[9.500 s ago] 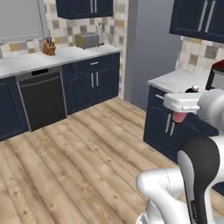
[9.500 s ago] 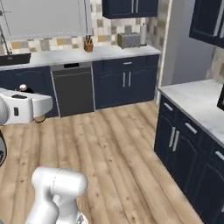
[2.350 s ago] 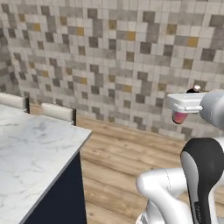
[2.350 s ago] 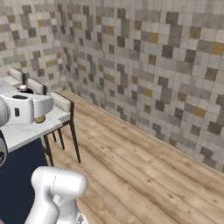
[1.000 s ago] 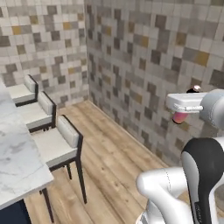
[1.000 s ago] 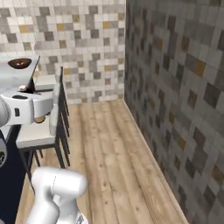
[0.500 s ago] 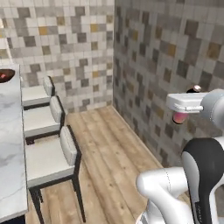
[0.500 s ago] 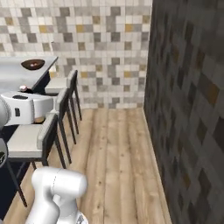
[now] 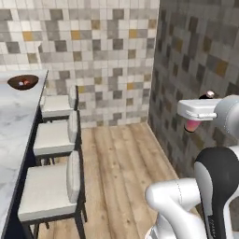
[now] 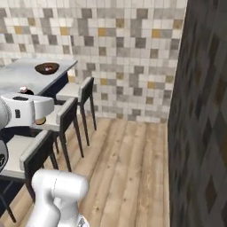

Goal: Open the fridge, grab two sodas, and place both sodas inside the bowl with ice on the dining counter.

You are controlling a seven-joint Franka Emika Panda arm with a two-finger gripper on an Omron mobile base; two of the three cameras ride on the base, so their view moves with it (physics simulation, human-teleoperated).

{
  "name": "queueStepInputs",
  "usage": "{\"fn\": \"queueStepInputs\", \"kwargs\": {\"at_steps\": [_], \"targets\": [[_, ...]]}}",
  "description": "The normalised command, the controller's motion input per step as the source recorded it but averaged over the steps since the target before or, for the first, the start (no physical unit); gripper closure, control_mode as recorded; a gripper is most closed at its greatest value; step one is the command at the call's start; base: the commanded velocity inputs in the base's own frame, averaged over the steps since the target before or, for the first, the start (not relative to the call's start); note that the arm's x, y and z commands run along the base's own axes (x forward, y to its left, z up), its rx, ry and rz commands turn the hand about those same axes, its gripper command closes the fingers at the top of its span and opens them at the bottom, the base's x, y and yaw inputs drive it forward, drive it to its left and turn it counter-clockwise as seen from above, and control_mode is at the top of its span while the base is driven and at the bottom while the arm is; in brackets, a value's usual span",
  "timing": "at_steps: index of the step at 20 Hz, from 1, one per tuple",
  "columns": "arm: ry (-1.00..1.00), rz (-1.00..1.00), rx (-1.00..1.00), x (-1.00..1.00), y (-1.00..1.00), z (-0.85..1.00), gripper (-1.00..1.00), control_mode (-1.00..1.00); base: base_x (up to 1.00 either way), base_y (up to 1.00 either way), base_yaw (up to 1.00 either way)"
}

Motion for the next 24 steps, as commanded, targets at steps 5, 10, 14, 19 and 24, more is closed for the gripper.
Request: {"fn": "queueStepInputs", "kwargs": {"at_steps": [5,10,14,19,24], "targets": [[0.00,0.00,0.00,0.00,0.00,0.00,1.00,1.00,0.82,-0.47,0.39],[0.00,0.00,0.00,0.00,0.00,0.00,1.00,1.00,0.82,-0.45,0.40],[0.00,0.00,0.00,0.00,0.00,0.00,1.00,1.00,0.82,-0.44,0.41],[0.00,0.00,0.00,0.00,0.00,0.00,1.00,1.00,0.83,-0.43,0.41],[0.00,0.00,0.00,0.00,0.00,0.00,1.00,1.00,0.85,-0.40,0.42]]}}
